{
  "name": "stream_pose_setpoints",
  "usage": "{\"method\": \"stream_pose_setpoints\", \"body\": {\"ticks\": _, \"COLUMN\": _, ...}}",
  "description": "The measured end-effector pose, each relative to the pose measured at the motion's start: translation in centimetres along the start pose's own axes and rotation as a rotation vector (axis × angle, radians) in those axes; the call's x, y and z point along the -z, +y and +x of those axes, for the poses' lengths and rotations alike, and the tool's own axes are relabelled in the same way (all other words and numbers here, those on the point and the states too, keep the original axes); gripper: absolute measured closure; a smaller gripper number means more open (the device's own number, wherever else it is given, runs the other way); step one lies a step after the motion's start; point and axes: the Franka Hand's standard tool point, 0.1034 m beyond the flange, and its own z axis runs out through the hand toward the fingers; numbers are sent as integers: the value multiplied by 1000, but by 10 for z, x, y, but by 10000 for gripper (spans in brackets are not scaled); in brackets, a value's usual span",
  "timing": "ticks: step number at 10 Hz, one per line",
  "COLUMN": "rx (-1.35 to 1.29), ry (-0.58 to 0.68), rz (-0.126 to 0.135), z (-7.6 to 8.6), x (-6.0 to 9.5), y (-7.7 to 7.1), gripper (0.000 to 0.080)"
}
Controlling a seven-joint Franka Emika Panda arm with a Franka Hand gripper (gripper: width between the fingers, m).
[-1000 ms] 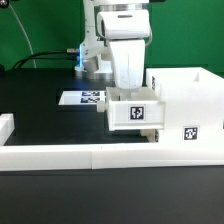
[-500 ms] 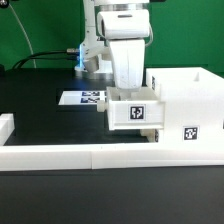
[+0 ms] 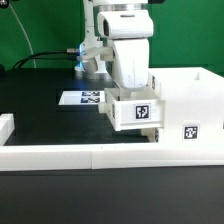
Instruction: Assemble drawer
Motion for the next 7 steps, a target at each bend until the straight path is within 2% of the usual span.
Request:
{"method": "stream_pose_setpoints", "body": {"ticks": 3, "rx": -2, "ry": 0, "rz": 0, "z": -1, "x": 0, "y": 0, "gripper": 757}}
{"method": "stream_pose_setpoints", "body": {"ticks": 7, "rx": -82, "ry": 0, "rz": 6, "z": 9, "x": 0, "y": 0, "gripper": 757}}
